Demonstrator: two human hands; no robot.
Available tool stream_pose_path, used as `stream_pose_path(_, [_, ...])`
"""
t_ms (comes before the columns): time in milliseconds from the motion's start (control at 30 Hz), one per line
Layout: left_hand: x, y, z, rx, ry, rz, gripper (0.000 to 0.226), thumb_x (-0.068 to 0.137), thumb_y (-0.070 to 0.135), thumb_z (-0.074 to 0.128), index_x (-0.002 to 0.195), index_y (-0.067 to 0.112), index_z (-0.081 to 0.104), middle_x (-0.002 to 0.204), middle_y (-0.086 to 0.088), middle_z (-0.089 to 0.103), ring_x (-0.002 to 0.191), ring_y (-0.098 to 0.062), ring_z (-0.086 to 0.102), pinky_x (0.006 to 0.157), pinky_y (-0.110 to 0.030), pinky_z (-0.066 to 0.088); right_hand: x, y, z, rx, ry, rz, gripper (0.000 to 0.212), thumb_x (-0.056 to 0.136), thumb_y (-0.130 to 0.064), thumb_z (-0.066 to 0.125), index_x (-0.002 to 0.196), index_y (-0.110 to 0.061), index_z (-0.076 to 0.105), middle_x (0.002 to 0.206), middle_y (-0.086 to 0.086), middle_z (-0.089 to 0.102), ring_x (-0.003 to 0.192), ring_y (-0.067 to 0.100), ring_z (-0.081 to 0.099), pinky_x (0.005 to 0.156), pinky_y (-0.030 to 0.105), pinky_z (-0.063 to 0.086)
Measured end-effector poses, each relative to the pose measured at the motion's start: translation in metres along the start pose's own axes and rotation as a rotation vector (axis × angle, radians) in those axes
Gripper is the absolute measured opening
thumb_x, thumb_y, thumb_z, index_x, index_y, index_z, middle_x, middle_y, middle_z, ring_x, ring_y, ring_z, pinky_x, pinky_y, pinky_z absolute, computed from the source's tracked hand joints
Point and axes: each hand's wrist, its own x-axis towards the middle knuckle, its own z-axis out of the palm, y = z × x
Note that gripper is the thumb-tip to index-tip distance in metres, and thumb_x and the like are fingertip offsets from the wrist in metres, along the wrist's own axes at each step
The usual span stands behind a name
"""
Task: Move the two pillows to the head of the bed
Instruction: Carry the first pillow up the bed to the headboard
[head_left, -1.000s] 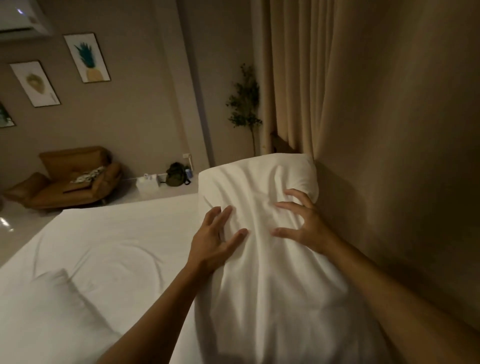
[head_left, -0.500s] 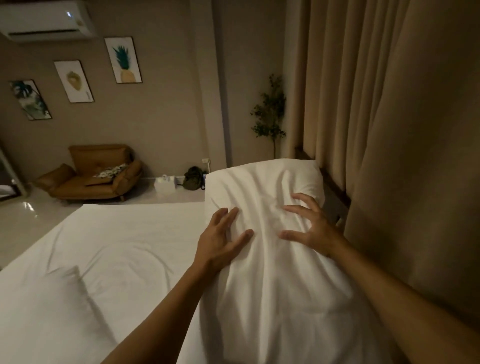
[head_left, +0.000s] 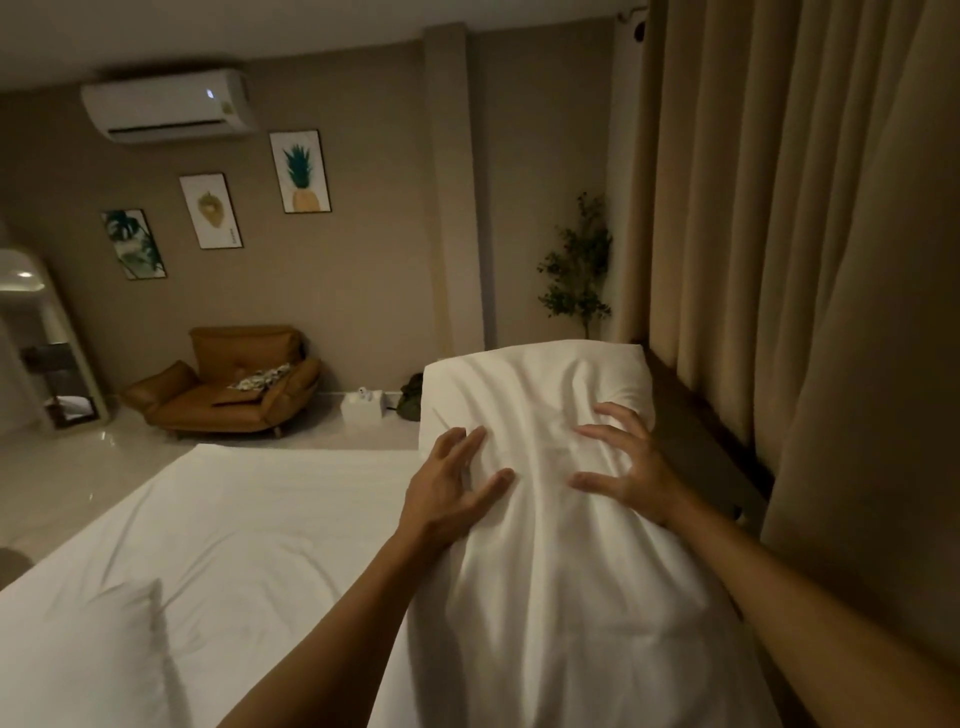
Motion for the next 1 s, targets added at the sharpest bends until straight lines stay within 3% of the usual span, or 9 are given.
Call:
stream_pose_path(200, [0.087, -0.032, 0.071, 0.028, -0.019, -0.061, 0.078, 0.082, 0.073, 0.054, 0.149, 0.038, 0.039, 0.157, 0.007, 0.031, 0.138, -0.017, 0.039, 0.105, -0.026, 0.030, 0.085, 0.100, 0.014, 0.037, -0.022, -0.011, 0.084, 0.048, -0.090, 0.064, 0.119, -0.045, 0.060, 0.144, -0.021, 0.035, 0.133, 0.000, 0.029, 0.105, 0.024, 0.027])
stream_pose_path(333, [0.150, -0.067, 0.138, 0.034, -0.054, -0.107, 0.078, 0.081, 0.076, 0.053, 0.149, 0.040, 0.038, 0.158, 0.009, 0.030, 0.139, -0.016, 0.038, 0.110, -0.032, 0.034, 0.136, 0.190, 0.034, 0.077, -0.053, 0.023, 0.078, 0.049, -0.089, 0.065, 0.116, -0.052, 0.057, 0.146, -0.021, 0.035, 0.134, 0.001, 0.031, 0.105, 0.021, 0.028])
stream_pose_path(567, [0.227, -0.133, 0.271, 0.022, -0.103, -0.141, 0.079, 0.080, 0.079, 0.052, 0.148, 0.041, 0.040, 0.157, 0.011, 0.031, 0.140, -0.011, 0.036, 0.107, -0.022, 0.030, 0.187, 0.340, 0.069, 0.078, -0.084, 0.092, 0.084, 0.050, -0.088, 0.066, 0.120, -0.042, 0.061, 0.146, -0.021, 0.034, 0.133, -0.001, 0.031, 0.100, 0.007, 0.024])
stream_pose_path(800, [0.267, -0.179, 0.382, -0.005, -0.106, -0.169, 0.079, 0.079, 0.078, 0.054, 0.146, 0.040, 0.042, 0.154, 0.013, 0.034, 0.138, -0.006, 0.037, 0.103, -0.017, 0.029, 0.213, 0.460, 0.095, 0.004, -0.112, 0.121, 0.075, 0.055, -0.084, 0.067, 0.120, -0.047, 0.059, 0.145, -0.027, 0.030, 0.139, 0.002, 0.027, 0.113, 0.028, 0.024])
stream_pose_path(1000, [0.288, -0.216, 0.451, -0.015, -0.098, -0.166, 0.079, 0.079, 0.076, 0.055, 0.146, 0.037, 0.044, 0.154, 0.010, 0.036, 0.139, -0.009, 0.038, 0.108, -0.022, 0.032, 0.226, 0.536, 0.124, 0.012, -0.089, 0.143, 0.074, 0.052, -0.082, 0.071, 0.116, -0.046, 0.064, 0.145, -0.023, 0.036, 0.137, 0.003, 0.033, 0.111, 0.023, 0.026])
